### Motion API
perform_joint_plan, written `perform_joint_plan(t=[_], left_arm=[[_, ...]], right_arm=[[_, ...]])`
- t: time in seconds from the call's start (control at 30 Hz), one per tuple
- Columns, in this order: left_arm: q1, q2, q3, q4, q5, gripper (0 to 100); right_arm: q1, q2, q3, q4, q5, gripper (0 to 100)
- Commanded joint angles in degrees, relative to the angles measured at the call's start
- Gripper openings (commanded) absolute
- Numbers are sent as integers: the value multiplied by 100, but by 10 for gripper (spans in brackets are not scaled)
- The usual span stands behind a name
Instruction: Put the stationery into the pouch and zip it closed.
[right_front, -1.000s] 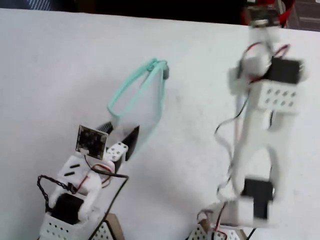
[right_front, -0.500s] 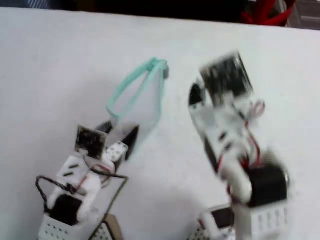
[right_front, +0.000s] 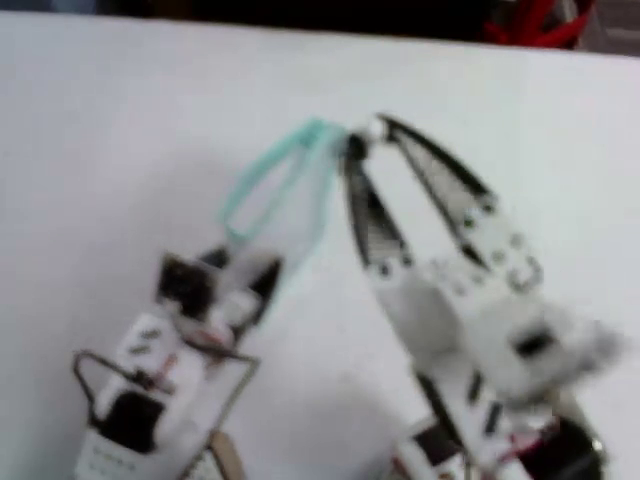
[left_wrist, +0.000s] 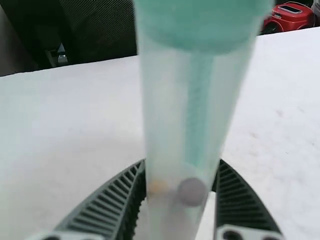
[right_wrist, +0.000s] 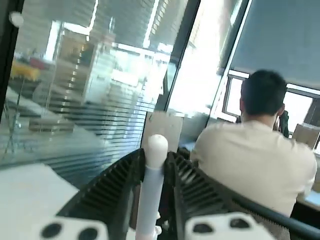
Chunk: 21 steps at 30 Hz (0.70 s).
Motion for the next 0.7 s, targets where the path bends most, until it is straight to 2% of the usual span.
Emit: perform_joint_plan(t=[0.0, 0.3, 0.67], left_arm=[[75, -48, -62, -141, -53, 210], [75, -48, -79, -141, -53, 210], [40, -48, -79, -141, -53, 210]], right_arm=[[-119, 365, -440, -233, -519, 17], [-716, 1481, -642, 136, -589, 17], [-356, 1710, -378, 470, -554, 17]])
